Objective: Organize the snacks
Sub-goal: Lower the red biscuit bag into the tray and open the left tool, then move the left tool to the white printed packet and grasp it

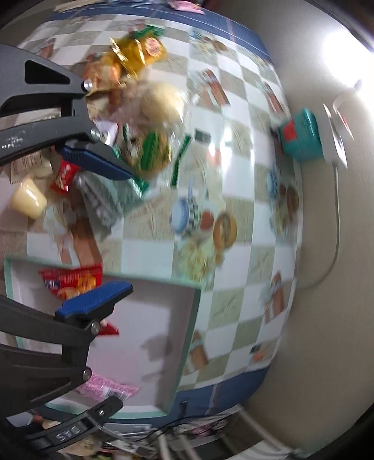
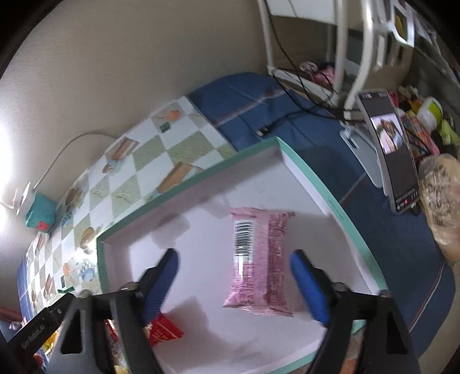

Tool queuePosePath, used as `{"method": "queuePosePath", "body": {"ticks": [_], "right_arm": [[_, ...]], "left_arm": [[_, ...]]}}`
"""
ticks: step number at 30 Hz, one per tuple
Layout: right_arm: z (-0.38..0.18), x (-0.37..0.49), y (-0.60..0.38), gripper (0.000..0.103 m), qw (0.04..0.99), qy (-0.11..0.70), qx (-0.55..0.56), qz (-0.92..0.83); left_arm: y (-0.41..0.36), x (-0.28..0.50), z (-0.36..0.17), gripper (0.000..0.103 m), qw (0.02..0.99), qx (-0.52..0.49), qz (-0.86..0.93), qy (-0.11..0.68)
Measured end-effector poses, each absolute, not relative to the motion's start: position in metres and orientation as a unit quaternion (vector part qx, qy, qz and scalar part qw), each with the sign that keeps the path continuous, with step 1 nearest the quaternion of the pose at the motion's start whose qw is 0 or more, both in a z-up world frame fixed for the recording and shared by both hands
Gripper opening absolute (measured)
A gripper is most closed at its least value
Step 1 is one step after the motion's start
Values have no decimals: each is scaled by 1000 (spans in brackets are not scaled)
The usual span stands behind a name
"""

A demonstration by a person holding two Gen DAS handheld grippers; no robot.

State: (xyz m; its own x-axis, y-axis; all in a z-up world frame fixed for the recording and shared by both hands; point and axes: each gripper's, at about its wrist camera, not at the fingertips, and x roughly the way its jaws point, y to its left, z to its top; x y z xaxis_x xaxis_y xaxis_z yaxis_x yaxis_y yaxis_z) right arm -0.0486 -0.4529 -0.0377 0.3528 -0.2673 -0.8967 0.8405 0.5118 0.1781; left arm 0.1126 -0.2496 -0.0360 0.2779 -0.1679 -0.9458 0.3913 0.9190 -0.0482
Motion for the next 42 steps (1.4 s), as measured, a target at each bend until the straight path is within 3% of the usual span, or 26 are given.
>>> {"method": "queuePosePath", "body": {"ticks": [2, 11, 25, 42], "right_arm": [[-33, -44, -447, 103, 762, 431, 321, -362], [-25, -25, -427, 103, 776, 449, 287, -337], [1, 2, -386, 103, 797, 466, 204, -326], [34, 24, -301, 103, 828, 479, 172, -235]], "left_arm": [[-234, 118, -36, 81, 799, 85, -152, 575], [-172, 140, -41, 96, 811, 22, -67, 581], [-89, 154, -31, 97, 799, -90, 40, 593], [1, 133, -11, 97, 808, -121, 89, 570]]}}
